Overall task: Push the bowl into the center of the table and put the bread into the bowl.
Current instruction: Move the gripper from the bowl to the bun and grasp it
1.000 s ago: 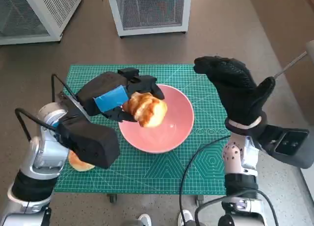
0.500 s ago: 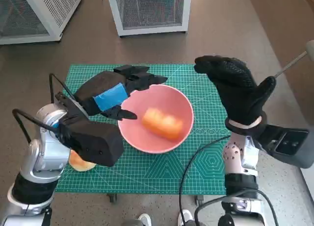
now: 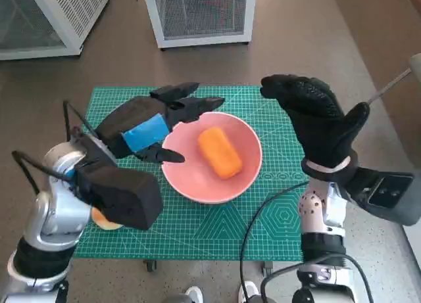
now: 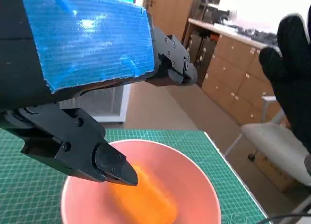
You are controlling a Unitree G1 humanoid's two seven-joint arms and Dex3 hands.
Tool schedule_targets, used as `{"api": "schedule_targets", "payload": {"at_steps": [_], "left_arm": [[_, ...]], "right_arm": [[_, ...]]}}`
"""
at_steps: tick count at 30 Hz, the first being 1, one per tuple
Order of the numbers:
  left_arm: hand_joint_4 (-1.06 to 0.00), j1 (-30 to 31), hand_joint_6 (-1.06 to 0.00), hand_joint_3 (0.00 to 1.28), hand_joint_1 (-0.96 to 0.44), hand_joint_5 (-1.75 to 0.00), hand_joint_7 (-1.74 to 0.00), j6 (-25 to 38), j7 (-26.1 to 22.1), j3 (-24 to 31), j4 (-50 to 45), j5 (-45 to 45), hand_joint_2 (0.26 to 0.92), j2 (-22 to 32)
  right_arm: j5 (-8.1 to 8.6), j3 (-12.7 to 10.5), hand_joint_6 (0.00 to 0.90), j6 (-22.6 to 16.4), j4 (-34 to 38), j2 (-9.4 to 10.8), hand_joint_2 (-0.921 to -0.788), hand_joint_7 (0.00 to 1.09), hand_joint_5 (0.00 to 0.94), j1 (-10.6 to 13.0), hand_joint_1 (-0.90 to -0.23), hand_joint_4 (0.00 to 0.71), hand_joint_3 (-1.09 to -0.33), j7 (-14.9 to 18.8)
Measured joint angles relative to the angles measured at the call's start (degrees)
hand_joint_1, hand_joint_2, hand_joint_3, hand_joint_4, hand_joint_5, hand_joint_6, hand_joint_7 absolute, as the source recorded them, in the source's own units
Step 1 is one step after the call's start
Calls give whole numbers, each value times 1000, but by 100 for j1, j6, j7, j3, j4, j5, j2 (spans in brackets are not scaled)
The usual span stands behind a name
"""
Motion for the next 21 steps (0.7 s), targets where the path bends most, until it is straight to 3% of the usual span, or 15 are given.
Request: {"api": "schedule_targets", "payload": {"at_steps": [4, 12, 21], "left_arm": [[-142, 326, -335, 2, -158, 0, -13, 7, -62, 396, -357, -202, 787, 169], [-135, 1412, -340, 0, -126, 0, -14, 39, -271, 1687, -1136, -801, 778, 621], [-119, 2653, -326, 0, -139, 0, -7, 694, -465, 2905, -2146, -951, 761, 843]], "right_arm": [[-1, 12, 379, 1, -40, 11, -921, 1, 1, 77, -613, 219, -656, -13], [3, 45, 375, 38, -170, 27, -921, 0, 1, 173, -617, 219, -656, -21], [15, 67, 373, 108, -257, 40, -921, 0, 0, 193, -621, 217, -641, -30]]}}
